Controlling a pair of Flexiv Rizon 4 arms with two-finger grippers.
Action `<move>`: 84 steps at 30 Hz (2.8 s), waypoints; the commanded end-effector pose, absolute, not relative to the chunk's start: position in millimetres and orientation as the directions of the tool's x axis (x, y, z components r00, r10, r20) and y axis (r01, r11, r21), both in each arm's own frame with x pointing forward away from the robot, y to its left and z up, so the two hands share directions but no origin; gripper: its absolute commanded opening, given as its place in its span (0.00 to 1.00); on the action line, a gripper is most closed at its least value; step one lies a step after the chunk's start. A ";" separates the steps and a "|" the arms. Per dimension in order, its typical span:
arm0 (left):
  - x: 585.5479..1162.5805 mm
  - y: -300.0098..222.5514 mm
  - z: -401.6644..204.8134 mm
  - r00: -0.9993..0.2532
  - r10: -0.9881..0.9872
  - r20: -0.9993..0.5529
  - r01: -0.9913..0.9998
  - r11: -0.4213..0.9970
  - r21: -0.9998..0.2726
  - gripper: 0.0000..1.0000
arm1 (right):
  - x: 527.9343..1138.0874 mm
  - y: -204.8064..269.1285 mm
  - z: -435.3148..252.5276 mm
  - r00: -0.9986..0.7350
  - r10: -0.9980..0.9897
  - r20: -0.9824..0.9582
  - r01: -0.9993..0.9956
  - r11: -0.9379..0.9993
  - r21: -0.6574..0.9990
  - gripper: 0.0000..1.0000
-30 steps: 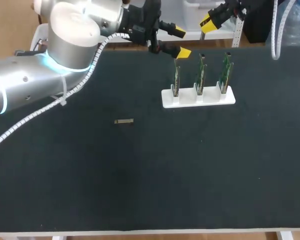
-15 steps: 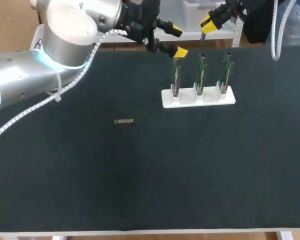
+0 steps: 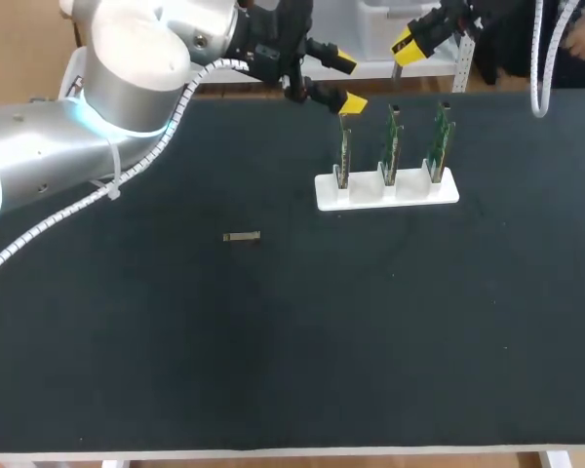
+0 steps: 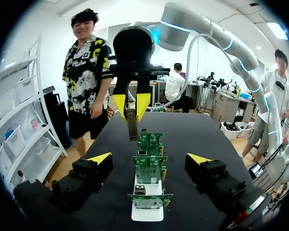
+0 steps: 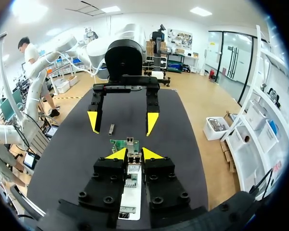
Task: Pick up the optical module with the left hand, and insert it into the network port with the right hand.
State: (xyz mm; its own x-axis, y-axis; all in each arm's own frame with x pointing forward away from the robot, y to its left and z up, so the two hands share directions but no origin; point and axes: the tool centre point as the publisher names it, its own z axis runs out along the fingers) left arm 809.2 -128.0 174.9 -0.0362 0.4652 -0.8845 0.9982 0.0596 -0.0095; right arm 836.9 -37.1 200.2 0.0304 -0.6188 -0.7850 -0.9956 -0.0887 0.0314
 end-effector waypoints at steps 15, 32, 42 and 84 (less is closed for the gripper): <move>808.2 -128.6 175.4 -0.037 0.467 -0.884 0.998 0.064 -0.008 1.00 | 835.8 -38.3 203.1 0.030 -0.617 -0.786 -0.739 -0.543 0.398 0.00; 808.2 -128.6 175.4 -0.037 0.467 -0.884 0.998 0.064 -0.008 1.00 | 822.0 -39.3 197.0 0.000 -0.622 -0.783 -0.777 -0.493 0.391 0.00; 808.2 -128.6 175.4 -0.037 0.467 -0.884 0.998 0.064 -0.008 1.00 | 819.2 -42.2 194.2 -0.013 -0.629 -0.777 -0.796 -0.464 0.389 0.00; 808.2 -128.6 175.4 -0.037 0.467 -0.884 0.998 0.064 -0.008 1.00 | 829.6 -38.4 175.8 -0.044 -0.650 -0.759 -0.809 -0.423 0.409 0.00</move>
